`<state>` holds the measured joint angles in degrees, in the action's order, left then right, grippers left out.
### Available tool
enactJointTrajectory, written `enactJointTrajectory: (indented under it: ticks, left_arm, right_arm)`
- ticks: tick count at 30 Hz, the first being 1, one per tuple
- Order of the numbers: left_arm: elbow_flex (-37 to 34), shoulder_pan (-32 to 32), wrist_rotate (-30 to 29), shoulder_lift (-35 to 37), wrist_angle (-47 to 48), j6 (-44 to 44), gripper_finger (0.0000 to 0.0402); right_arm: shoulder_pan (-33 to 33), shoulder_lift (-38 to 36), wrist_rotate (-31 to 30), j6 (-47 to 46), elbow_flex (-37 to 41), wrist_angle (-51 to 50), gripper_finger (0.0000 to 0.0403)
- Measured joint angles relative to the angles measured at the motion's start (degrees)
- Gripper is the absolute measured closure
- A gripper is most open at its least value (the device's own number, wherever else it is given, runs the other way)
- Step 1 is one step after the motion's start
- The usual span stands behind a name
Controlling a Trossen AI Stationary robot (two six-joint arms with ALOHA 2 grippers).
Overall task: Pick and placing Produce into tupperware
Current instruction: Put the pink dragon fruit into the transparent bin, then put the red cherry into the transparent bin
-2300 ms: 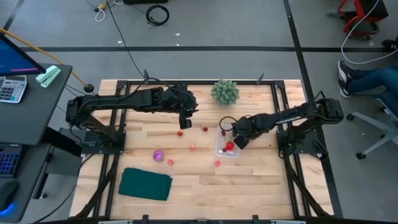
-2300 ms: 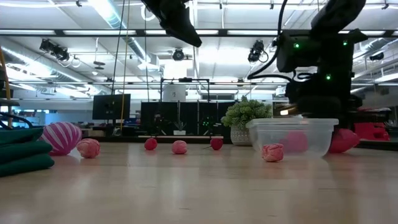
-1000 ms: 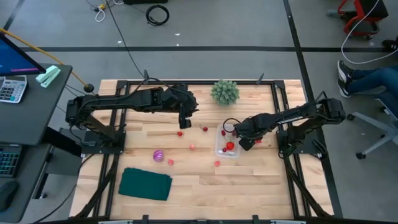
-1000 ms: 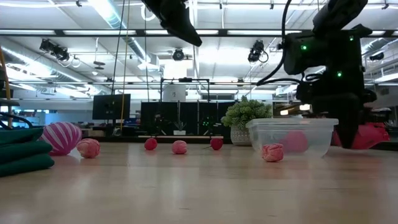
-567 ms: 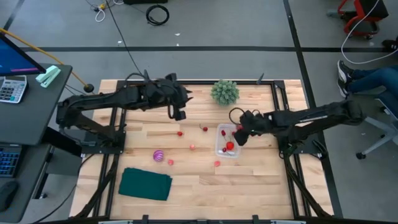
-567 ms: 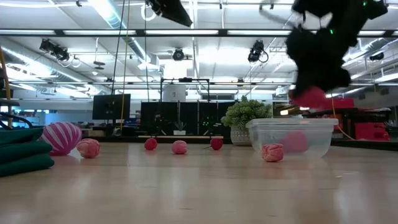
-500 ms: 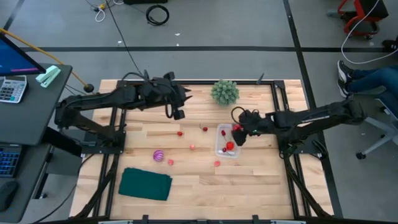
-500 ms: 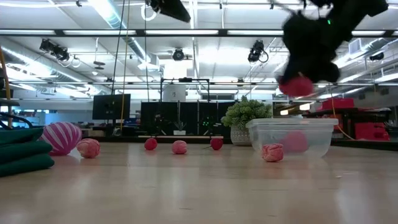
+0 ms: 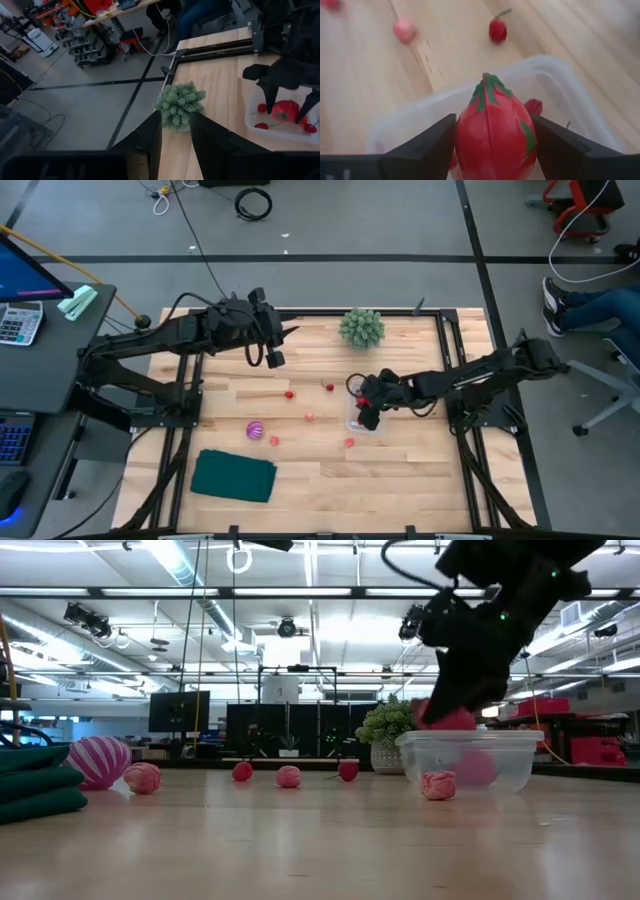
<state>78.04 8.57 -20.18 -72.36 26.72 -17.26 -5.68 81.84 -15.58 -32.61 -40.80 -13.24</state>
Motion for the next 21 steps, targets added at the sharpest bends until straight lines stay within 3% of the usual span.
enactJointTrajectory:
  ticks: [10, 16, 21]
  left_arm:
    - [0.00, 0.01, -0.51, -0.04, 1.84, 1.40, 0.0294]
    - [-0.61, -0.03, -0.44, -0.67, 5.59, 7.29, 0.0294]
    - [-6.33, -0.04, -0.37, -2.01, 5.42, 9.14, 0.0294]
  right_arm:
    - [1.76, 1.80, 3.64, 4.90, 0.00, 0.19, 0.0122]
    - [3.08, -2.97, 3.44, 6.71, -0.32, 0.98, 0.0099]
    - [3.63, -8.05, 2.54, 10.01, -3.12, 1.05, 0.0098]
